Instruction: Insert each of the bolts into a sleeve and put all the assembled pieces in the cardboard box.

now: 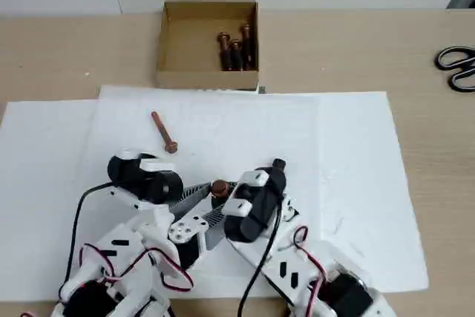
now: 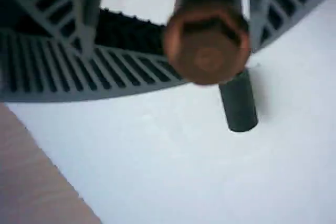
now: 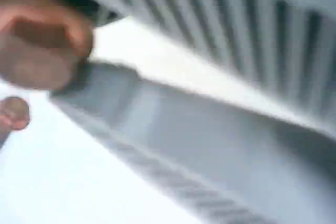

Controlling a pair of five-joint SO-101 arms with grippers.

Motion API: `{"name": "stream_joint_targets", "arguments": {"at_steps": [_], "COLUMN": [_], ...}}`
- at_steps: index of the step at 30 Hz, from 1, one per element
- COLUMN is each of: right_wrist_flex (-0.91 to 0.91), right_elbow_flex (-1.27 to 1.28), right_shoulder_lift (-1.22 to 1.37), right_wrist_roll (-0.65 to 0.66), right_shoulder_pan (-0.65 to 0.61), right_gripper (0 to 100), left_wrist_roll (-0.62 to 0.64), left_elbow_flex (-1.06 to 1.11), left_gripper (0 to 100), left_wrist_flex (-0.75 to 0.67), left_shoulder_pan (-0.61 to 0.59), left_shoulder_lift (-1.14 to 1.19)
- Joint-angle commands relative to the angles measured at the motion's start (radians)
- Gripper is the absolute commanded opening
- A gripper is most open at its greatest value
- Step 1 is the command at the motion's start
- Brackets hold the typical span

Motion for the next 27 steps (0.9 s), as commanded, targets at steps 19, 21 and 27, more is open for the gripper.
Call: {"name": "stream_joint_targets", "arguments": {"at_steps": [19,21,27], "right_wrist_flex": [-0.274,-0.300,-0.427], "right_elbow_flex": [0.037,0.009,-0.222], "right_shoulder_lift": [0.027,0.097,0.516], "right_wrist_roll": [0.008,0.006,-0.072], "right_shoulder_pan": [0.280,0.314,0.461], "right_gripper": [0.4,0.4,0.3], "left_wrist_roll": [-0.236,-0.238,-0.253], "left_elbow_flex": [0.021,0.108,0.317], "left_gripper": [0,1,1], "left_wrist_flex": [-0.009,-0.040,-0.189], "left_shoulder_pan": [-0.302,-0.322,-0.391], "left_shoulder_lift": [-0.002,-0.006,-0.006]}}
